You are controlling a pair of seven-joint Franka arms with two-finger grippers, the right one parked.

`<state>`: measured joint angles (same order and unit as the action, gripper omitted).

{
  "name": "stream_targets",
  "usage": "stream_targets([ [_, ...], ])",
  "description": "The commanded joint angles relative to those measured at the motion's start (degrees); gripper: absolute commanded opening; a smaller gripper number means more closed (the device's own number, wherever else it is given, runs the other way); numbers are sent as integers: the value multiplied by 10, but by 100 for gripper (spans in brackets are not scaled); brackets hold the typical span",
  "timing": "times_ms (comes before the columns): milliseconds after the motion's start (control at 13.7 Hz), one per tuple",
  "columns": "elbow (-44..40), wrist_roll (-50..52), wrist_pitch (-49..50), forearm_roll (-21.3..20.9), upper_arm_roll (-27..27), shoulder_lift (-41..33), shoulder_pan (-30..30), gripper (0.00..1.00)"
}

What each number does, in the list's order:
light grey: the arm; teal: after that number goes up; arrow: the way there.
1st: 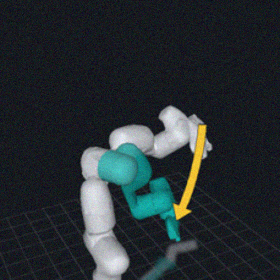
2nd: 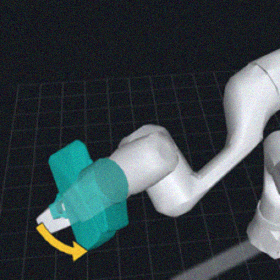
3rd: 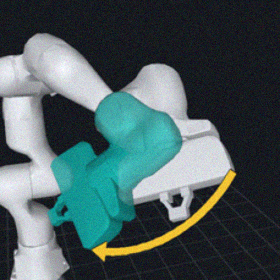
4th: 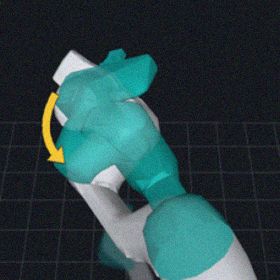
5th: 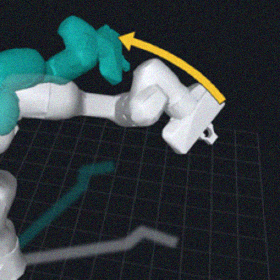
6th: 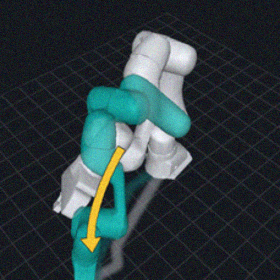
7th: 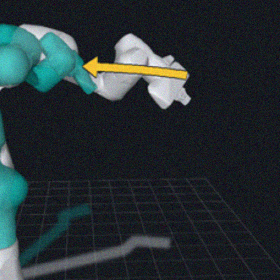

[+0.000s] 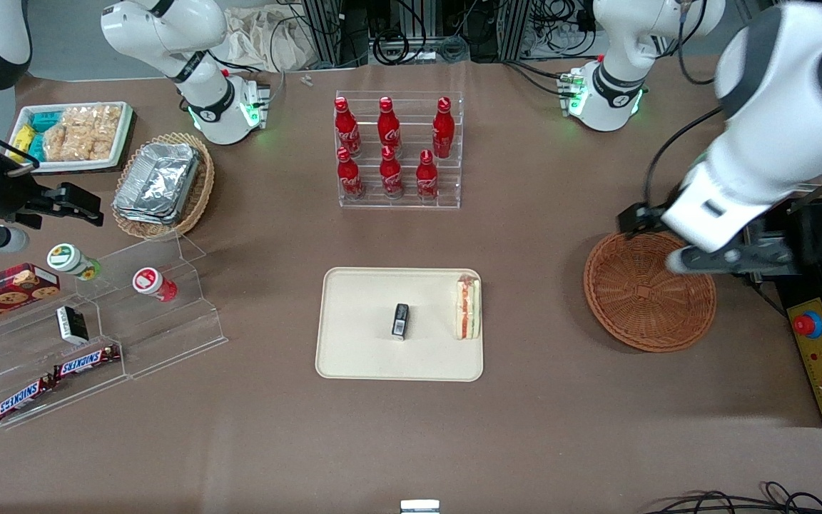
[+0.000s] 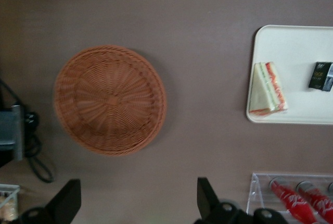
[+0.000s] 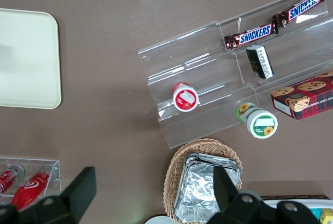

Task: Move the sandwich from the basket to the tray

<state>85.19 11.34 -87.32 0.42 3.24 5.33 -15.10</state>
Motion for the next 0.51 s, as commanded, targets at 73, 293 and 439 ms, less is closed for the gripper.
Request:
stream_targets([
  [73, 29, -46, 43, 2, -8, -53, 55, 100],
  [293, 25, -46, 55, 4, -55, -53, 101, 100],
  [439, 25, -46, 60, 6, -66, -52, 117, 100],
])
